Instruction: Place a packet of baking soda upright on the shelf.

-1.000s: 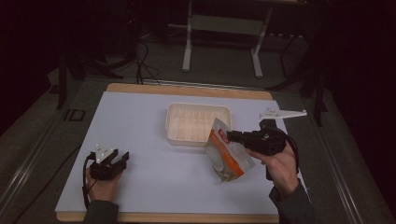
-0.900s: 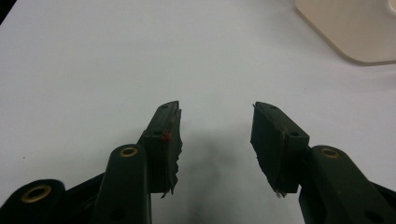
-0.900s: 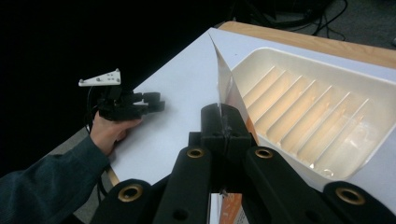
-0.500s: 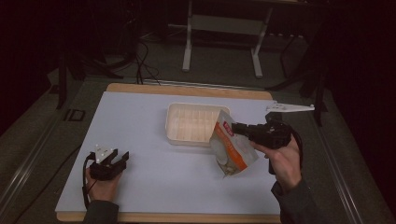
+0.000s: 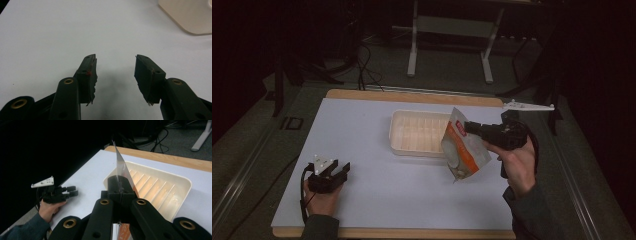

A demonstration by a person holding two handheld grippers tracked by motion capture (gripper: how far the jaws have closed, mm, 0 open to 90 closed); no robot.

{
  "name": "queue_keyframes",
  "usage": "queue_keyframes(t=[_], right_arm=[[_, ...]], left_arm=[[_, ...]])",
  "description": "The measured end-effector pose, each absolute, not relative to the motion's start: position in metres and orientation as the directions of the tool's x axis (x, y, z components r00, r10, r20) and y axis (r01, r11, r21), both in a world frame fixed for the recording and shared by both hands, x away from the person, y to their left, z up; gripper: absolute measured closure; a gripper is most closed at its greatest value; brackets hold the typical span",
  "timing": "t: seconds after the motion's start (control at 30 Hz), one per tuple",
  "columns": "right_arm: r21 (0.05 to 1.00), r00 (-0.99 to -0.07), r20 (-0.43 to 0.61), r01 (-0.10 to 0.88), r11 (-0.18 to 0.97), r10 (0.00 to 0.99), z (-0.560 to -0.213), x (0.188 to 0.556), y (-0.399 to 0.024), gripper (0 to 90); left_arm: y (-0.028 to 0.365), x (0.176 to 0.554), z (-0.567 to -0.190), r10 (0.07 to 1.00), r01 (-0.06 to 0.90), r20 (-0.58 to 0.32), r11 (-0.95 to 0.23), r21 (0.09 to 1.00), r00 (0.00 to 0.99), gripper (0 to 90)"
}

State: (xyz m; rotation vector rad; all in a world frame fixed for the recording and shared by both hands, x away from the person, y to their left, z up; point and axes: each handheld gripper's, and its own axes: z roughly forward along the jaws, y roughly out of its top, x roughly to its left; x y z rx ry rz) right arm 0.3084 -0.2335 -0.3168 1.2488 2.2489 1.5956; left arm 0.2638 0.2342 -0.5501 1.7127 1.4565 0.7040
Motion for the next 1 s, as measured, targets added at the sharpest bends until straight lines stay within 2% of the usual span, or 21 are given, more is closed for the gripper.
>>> queue_keyframes(t=[0.23,1.0], right_arm=[[0.831,-0.622,0.374,0.554,0.049,0.688,-0.318,0.313,-0.238,90.0],[0.839,-0.573,0.391,0.543,-0.024,0.720,-0.317,0.333,-0.234,90.0]], left_arm=[[0.234,0.264,-0.550,0.978,0.556,-0.067,-0.054,0.830,0.195,51.8],[0.234,0.264,-0.550,0.978,0.556,-0.066,-0.056,0.829,0.196,51.8]])
